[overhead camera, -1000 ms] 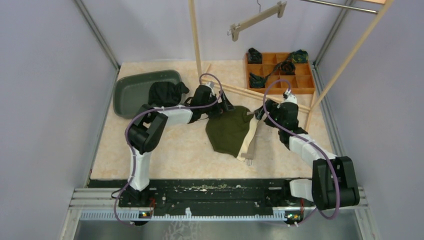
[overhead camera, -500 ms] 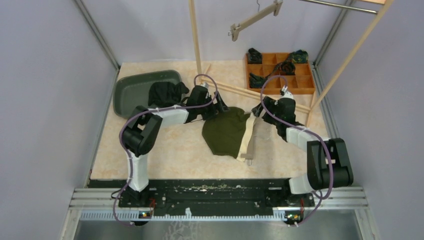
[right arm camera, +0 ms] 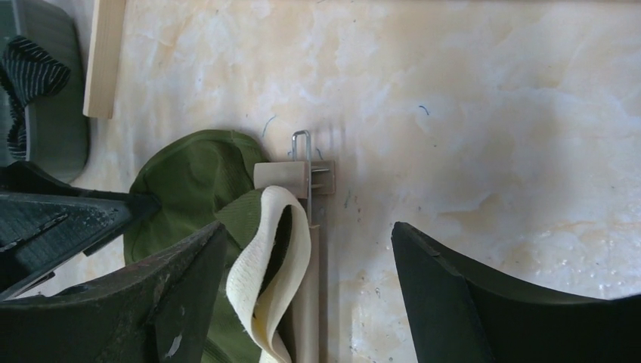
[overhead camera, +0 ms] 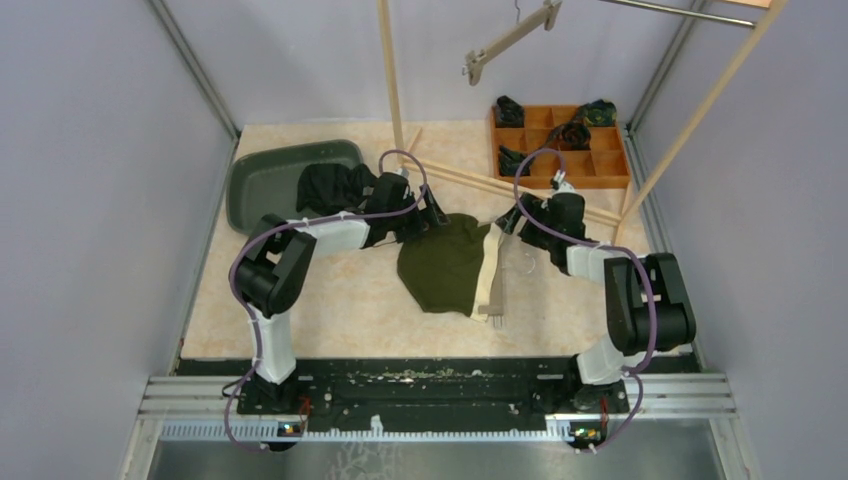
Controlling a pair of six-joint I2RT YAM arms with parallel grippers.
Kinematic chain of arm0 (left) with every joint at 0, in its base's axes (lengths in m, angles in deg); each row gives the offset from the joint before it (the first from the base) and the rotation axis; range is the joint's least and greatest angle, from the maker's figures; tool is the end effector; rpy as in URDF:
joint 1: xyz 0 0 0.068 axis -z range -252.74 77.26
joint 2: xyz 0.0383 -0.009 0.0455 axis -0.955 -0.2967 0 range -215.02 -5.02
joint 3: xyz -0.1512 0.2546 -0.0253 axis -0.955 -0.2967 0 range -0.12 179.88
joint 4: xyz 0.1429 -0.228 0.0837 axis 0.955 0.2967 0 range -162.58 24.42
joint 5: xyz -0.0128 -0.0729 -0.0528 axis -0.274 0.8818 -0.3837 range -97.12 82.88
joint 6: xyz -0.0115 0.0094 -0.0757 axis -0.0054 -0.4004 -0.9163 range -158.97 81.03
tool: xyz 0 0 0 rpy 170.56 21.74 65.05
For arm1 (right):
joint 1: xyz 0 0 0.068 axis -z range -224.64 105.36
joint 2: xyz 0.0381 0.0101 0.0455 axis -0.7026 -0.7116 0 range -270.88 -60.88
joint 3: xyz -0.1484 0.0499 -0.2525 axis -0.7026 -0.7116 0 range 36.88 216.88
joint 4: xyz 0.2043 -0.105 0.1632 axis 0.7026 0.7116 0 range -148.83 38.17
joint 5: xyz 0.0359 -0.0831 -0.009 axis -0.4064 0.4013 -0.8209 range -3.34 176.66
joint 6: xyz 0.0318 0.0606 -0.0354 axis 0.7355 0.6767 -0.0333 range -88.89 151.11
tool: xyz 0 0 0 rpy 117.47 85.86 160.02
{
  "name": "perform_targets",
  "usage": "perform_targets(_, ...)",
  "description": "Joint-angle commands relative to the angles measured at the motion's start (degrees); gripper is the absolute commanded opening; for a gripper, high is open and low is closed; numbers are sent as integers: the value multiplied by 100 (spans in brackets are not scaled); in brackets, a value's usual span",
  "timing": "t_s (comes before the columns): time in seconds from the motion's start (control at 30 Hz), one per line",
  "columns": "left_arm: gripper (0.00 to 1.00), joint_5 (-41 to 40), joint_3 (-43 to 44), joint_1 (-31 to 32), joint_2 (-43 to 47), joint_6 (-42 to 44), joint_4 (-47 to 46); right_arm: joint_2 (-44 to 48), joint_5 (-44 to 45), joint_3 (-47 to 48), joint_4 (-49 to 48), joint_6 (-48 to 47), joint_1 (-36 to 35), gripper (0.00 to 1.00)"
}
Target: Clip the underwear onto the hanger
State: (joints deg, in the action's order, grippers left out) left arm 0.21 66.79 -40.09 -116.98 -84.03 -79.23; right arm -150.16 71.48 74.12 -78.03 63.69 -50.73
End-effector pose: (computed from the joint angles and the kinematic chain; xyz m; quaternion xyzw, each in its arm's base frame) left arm 0.3895 -0.2596 0.1490 -0.0695 0.8962 -0.3173 0.3022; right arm 0.3393 0.0536 0.1548 0.1380 0.8618 0.2664 0.4091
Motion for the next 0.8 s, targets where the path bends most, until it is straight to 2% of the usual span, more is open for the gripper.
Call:
perform_targets(0.0, 100, -35, 26, -34, -89, 116, 319, 62, -269, 99, -512, -6, 45, 79)
perform_targets(0.23, 99, 6, 54, -36, -129, 101, 311, -64, -563, 186, -598, 7, 38, 61)
perform_targets(0.47, 99, 5, 43, -65, -72, 114, 306, -341, -626, 421, -498, -56, -75, 57)
perform_targets(0.6, 100, 36, 26, -74, -61, 98, 294, -418, -575, 522, -502, -84, -172, 47)
perform_targets(0.77, 99, 43, -21, -89, -41, 99, 277, -388, -513, 612, -441, -168, -289, 26)
